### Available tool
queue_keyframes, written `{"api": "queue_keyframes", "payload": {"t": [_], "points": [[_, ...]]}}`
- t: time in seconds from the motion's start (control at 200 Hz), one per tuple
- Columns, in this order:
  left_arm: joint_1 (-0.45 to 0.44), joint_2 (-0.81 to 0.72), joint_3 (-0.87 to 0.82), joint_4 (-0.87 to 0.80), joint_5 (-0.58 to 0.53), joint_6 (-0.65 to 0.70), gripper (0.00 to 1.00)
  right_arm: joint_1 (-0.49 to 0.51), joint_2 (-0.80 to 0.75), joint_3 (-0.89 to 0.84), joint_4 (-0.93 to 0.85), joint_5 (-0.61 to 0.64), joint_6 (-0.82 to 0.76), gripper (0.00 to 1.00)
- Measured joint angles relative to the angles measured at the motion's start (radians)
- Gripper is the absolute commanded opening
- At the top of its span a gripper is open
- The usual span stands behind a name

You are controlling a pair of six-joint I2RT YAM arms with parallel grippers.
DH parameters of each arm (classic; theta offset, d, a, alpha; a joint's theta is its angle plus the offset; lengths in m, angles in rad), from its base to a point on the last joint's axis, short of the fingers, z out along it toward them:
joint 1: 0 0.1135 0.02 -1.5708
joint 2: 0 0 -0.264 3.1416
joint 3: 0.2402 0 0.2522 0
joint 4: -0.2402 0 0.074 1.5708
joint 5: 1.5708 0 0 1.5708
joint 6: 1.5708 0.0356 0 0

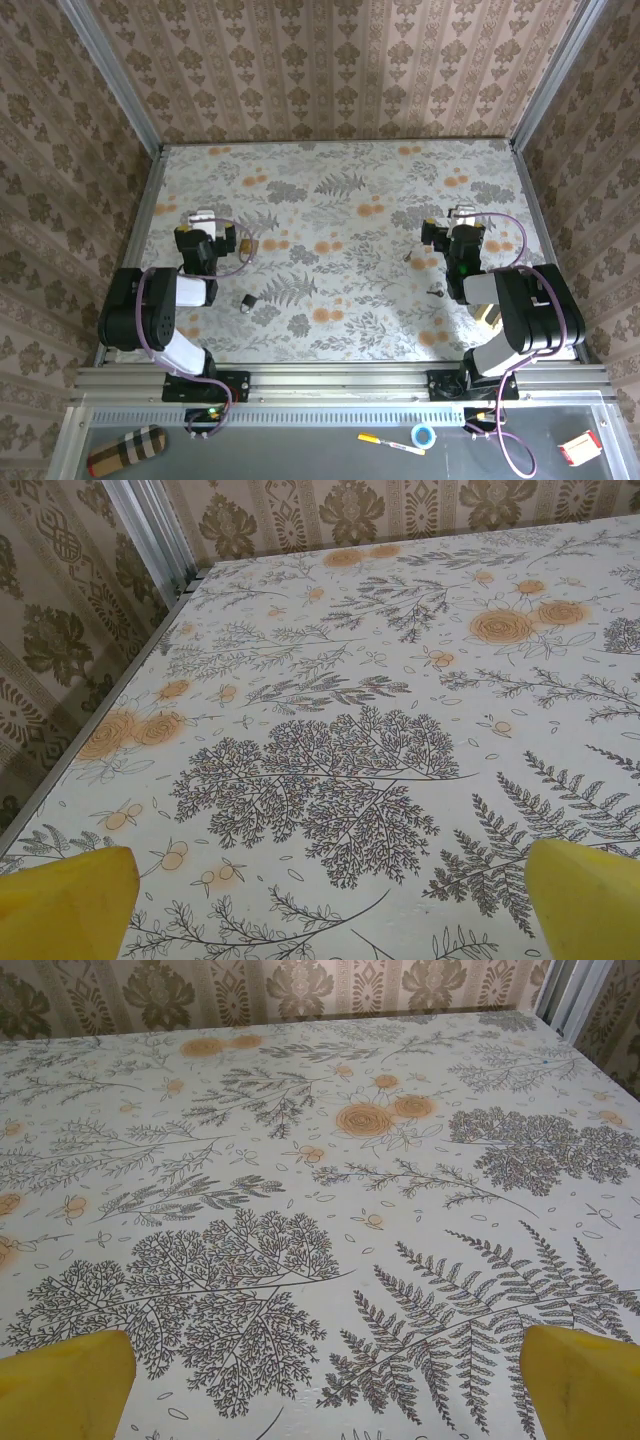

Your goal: Unlock with the key

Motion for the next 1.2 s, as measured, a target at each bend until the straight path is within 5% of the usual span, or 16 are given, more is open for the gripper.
{"api": "queue_keyframes", "payload": {"t": [0.845, 1.045, 1.2], "points": [[0.012, -0.014, 0.0, -0.025, 0.01, 0.0, 1.0, 0.016, -0.022, 0.0, -0.033, 0.02, -0.015, 1.0], [-0.078, -0.259, 0.048, -0.267, -0.085, 0.006, 1.0, 0.089, -0.286, 0.231, -0.541, 0.078, 0.04, 1.0], [-0.103, -0.486, 0.168, -0.508, -0.073, -0.122, 1.0, 0.116, -0.5, 0.379, -0.813, 0.045, 0.165, 1.0]]}}
